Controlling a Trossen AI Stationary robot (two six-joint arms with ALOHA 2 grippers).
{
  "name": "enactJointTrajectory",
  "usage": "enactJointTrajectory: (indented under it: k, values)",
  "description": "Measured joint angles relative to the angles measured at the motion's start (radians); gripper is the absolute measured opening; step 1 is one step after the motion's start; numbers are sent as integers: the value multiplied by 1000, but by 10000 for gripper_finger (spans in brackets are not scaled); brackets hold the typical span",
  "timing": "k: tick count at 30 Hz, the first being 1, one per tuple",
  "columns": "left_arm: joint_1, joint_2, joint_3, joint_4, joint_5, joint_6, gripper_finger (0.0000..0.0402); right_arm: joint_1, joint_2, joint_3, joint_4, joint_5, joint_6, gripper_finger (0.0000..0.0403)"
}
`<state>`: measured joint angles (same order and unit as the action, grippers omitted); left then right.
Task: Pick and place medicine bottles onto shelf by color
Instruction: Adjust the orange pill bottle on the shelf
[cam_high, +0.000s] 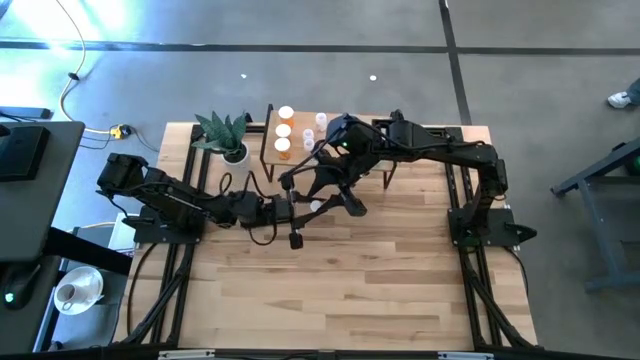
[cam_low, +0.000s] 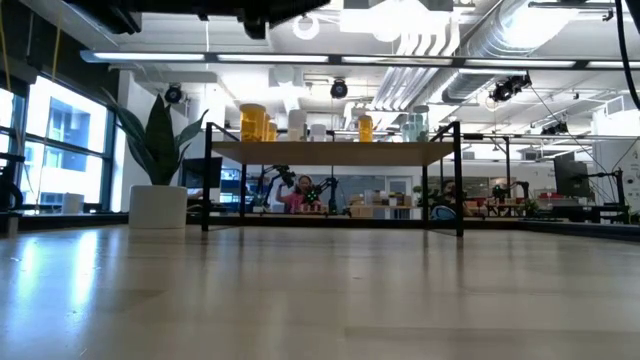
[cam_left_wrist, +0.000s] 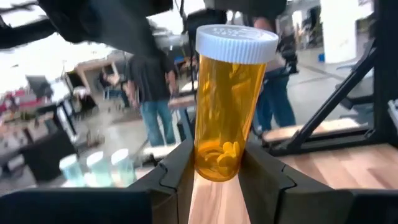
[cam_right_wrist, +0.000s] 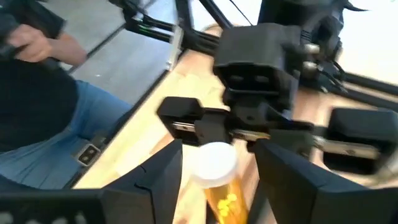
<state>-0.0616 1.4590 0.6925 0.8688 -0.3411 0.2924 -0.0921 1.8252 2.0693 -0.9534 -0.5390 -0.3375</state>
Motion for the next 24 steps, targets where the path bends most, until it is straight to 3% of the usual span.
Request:
enactJointTrajectory:
  k: [11,15,24]
  values:
    - [0,0,0,-300,-12,-311,100,-21,0,-1,-61,165,-1,201]
    - [0,0,0,-380,-3,-408,101,-19,1,-57,-93,173,-38,201]
    - [0,0,-1,-425,-3,-439,101,4,2,-203,-5,159,-46,201]
